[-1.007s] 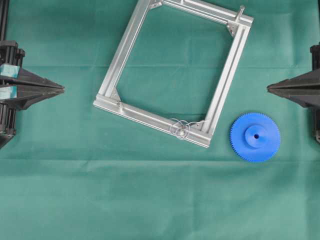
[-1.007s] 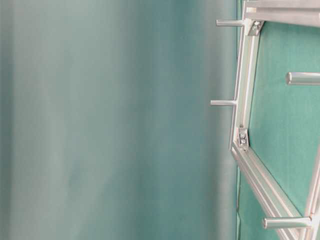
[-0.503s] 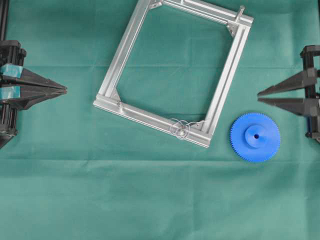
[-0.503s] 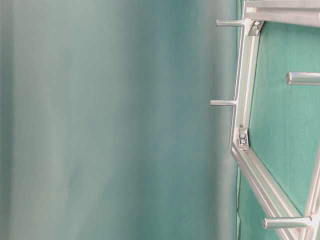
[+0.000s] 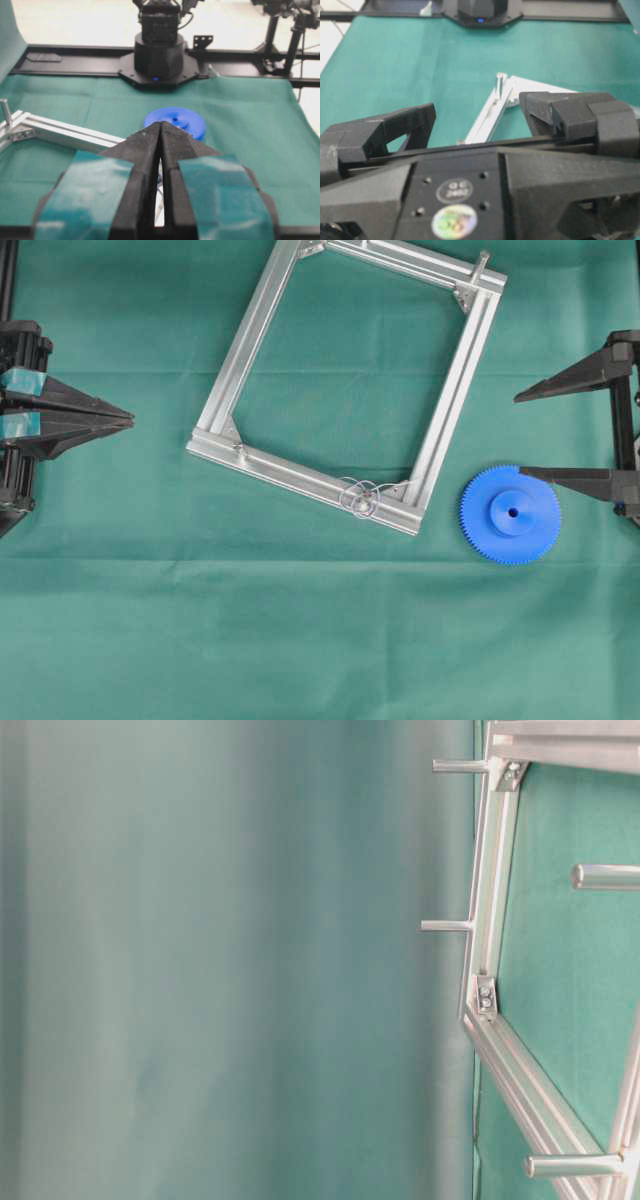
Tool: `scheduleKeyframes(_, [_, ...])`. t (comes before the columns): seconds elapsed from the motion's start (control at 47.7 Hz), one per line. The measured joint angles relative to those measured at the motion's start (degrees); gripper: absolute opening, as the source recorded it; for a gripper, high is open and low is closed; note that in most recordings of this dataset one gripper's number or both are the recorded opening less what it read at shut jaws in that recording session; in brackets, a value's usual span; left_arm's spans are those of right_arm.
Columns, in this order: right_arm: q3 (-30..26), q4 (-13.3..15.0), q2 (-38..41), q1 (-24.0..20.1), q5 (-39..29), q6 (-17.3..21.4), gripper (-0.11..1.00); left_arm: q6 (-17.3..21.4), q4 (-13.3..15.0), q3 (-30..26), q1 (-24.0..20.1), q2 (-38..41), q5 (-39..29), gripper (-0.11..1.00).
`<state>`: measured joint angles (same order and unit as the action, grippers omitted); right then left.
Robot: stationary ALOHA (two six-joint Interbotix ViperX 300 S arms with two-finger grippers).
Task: Find the location of the shaft and insert the gear.
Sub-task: 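Move the right gripper open toward the blue gear's hub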
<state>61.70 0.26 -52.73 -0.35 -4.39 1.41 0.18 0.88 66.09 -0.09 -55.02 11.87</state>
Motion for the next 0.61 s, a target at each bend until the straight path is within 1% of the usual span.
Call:
scheduleKeyframes(0.084, [-0.53,0.0,0.0,0.0,-2.37,-0.09,0.92,0.0,0.0,0.0,0.0,0.0,0.0,0.01])
scheduleKeyframes(0.357, [-5.54,-0.09,0.0,-0.09,-18.19,0.35,0.92,0.0,0.0,-0.09,-0.09,0.0,-0.18,0.01])
scheduleKeyframes(0.608, [-8.7,-0.18,0.09,-0.18,-30.76,2.99,0.92,0.0,0.0,-0.09,0.0,0.0,-0.26,0.01])
